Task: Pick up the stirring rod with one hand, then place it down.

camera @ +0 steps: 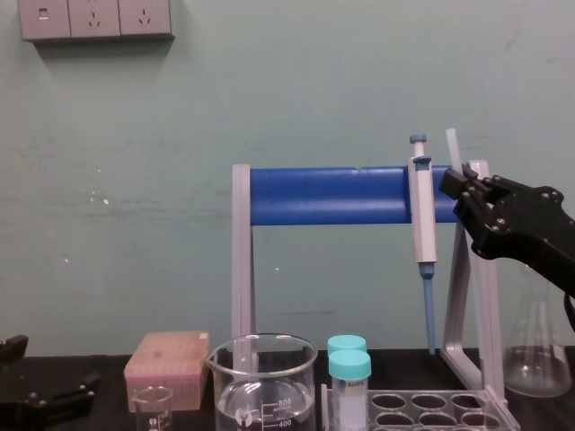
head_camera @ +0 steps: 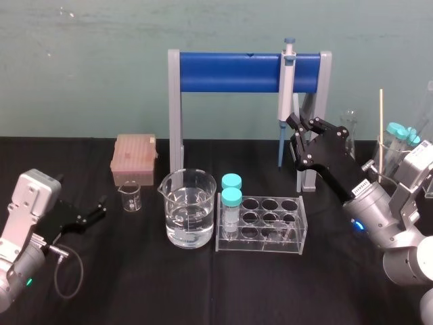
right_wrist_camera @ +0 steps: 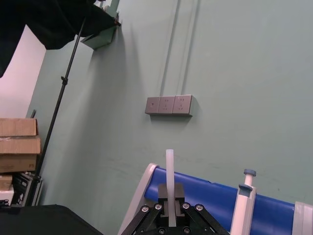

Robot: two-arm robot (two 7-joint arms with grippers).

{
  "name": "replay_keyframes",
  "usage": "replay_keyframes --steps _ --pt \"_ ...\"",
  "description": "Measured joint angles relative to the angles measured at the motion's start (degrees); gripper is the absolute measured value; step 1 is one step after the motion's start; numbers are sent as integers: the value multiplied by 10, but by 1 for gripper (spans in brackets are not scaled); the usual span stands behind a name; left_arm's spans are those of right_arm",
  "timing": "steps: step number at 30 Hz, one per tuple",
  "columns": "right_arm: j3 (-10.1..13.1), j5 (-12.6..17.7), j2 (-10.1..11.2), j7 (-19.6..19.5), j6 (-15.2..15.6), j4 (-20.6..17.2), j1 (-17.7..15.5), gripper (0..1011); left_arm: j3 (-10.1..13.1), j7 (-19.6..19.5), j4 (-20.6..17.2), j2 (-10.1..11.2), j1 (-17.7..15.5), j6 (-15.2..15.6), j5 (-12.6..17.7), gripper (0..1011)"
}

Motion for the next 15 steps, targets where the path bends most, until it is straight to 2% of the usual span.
replay_keyframes --steps 15 --pt "0 0 0 0 0 0 0 69 0 0 0 0 0 0 0 1000"
